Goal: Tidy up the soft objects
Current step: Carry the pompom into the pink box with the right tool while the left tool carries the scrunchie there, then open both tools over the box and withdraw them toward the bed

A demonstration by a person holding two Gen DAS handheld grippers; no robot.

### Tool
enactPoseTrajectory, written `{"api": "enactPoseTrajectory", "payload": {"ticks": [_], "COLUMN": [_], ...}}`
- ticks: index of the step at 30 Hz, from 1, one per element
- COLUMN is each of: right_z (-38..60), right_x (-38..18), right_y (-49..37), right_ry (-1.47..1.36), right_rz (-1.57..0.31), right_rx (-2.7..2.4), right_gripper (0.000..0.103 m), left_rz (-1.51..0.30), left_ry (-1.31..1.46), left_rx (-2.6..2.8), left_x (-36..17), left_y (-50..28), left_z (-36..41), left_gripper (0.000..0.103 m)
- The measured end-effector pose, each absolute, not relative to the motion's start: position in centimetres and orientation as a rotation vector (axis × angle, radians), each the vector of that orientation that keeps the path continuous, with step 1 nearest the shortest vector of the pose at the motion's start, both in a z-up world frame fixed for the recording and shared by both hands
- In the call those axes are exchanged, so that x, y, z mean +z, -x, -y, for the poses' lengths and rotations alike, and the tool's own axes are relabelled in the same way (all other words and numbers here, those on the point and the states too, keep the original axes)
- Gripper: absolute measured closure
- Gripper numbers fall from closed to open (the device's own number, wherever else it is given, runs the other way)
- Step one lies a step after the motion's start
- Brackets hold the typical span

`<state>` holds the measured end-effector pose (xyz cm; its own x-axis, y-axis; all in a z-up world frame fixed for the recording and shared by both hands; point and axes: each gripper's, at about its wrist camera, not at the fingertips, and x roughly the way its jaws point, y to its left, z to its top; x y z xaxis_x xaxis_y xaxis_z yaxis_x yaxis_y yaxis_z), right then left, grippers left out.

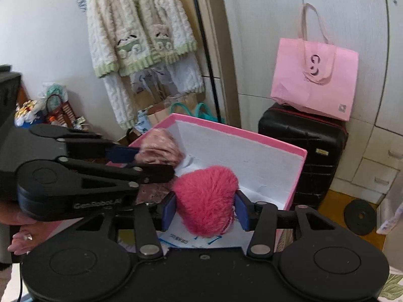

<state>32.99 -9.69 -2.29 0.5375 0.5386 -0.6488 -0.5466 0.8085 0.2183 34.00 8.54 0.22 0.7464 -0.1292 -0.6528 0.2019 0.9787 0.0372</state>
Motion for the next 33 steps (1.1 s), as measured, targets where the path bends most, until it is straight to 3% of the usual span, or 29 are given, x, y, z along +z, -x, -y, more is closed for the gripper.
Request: {"api": "enactPoseTrajectory", "payload": {"ticks": [3, 8, 17, 20, 25, 31, 33], "right_z": [11.0, 12.0, 11.5, 11.9, 13.6, 15.5, 16.1], "right_x": [-2.4, -1.3, 3.0, 4.3, 5.4, 6.1, 6.3], "right_y": [-33.2, -30.6, -23.0, -20.6, -16.0, -10.9, -9.5], "right_ry": [-0.079, -0.089, 0.080, 0.112, 0.103, 0.096, 0.066], "right_rz": [-0.781, -0.737, -0.678, -0.663, -0.625, -0.580, -0.580], "right_rx": [0.658, 0.667, 0.678, 0.671, 0.648, 0.623, 0.601], "right_gripper": [0.035, 0.035, 0.035, 0.034, 0.028, 0.023, 0.017], "left_rz": [-0.669, -0.621, -0.596, -0.547, -0.471, -0.470, -0.456], "left_ry": [-0.116, -0.140, -0.146, -0.145, -0.199, -0.270, -0.313], "left_rx": [-0.205, -0.237, -0.313, -0.309, -0.324, -0.415, -0.429], "left_x": [0.7, 2.2, 5.4, 6.8, 8.2, 8.4, 8.1], "left_y": [-32.6, -29.2, -21.6, -18.7, -14.2, -9.8, -8.4], "left_z": [-8.5, -8.4, -8.8, -9.2, -9.1, -8.2, -7.5], "left_gripper": [0.055, 0.047, 0.040, 0.027, 0.016, 0.011, 0.010]}}
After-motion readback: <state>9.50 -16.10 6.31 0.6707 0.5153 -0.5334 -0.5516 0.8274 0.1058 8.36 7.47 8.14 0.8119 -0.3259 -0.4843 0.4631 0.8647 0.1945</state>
